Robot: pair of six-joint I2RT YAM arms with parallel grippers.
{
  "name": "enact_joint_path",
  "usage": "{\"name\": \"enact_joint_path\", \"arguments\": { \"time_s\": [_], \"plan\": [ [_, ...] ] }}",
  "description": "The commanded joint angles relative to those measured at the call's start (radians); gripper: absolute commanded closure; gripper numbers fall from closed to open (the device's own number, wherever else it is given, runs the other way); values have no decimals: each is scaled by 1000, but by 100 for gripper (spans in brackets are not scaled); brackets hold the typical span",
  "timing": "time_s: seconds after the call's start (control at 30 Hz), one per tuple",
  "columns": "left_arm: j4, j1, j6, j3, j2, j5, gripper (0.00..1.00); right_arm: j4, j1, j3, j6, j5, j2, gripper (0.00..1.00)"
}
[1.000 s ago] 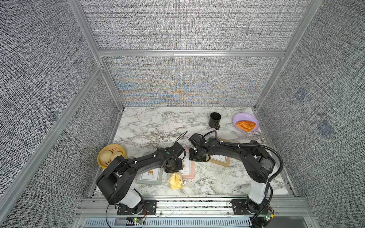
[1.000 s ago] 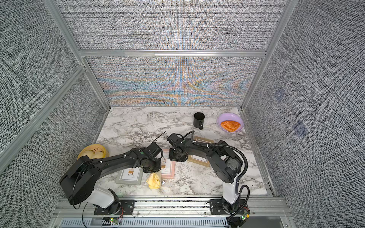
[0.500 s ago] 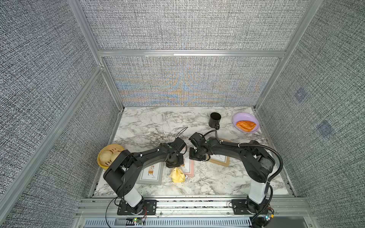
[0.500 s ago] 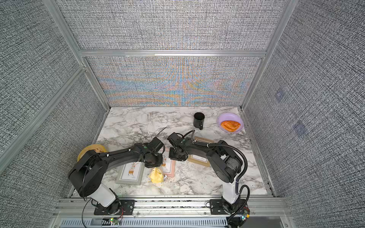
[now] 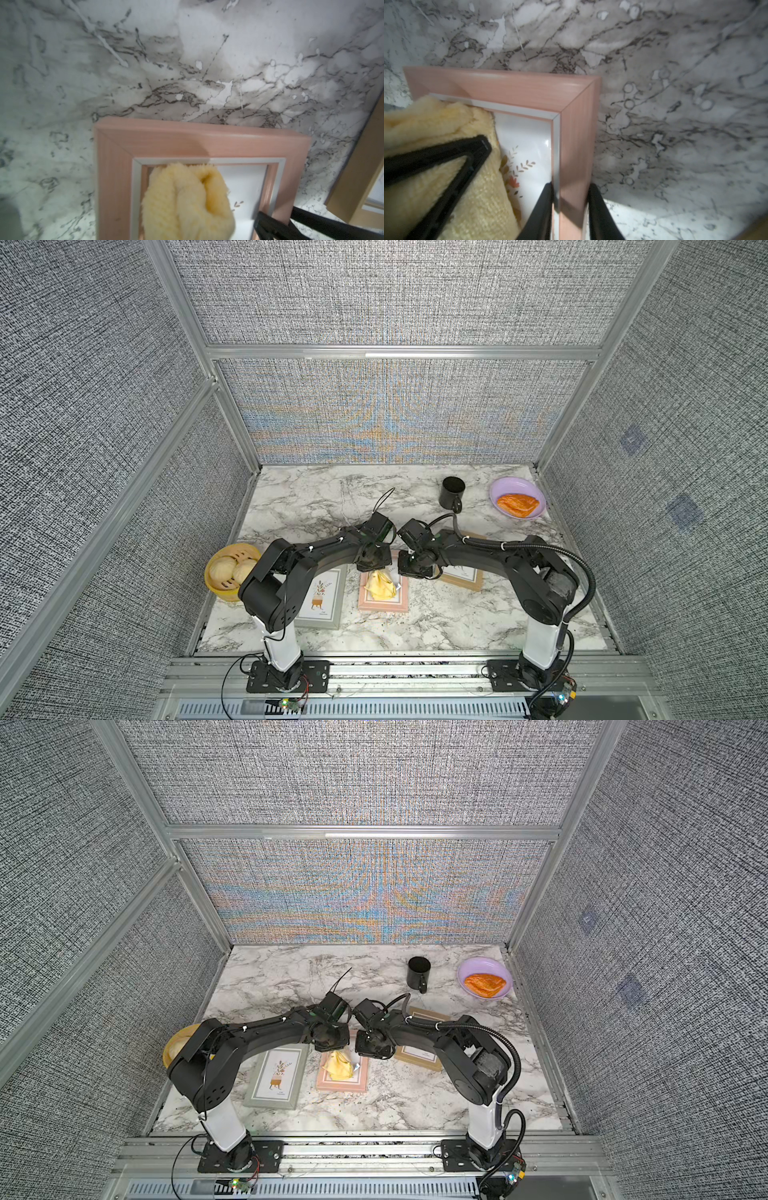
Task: Wipe the picture frame with a cloth
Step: Wipe the dirt from the picture frame, then adjust the cleaning item.
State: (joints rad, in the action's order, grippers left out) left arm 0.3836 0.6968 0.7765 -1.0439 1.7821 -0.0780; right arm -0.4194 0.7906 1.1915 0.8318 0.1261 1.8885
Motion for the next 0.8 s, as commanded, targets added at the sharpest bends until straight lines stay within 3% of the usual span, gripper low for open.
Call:
{"name": "enact_joint_path", "arguments": {
  "time_s": [0.0, 0.2, 0.47, 0.77],
  "plan": [
    [-52, 26, 34, 48, -6, -88, 100, -35, 2, 3, -14, 7, 11, 74],
    [-85, 61, 99, 180, -85, -117, 100, -29, 1, 18, -10, 10, 20, 73],
    [-88, 34, 76, 171, -130, -109, 100, -20, -19, 41, -24, 53, -72, 36],
    [-115, 12, 79, 116, -218, -181, 100, -28, -39, -12, -52, 164, -235, 26]
  ]
}}
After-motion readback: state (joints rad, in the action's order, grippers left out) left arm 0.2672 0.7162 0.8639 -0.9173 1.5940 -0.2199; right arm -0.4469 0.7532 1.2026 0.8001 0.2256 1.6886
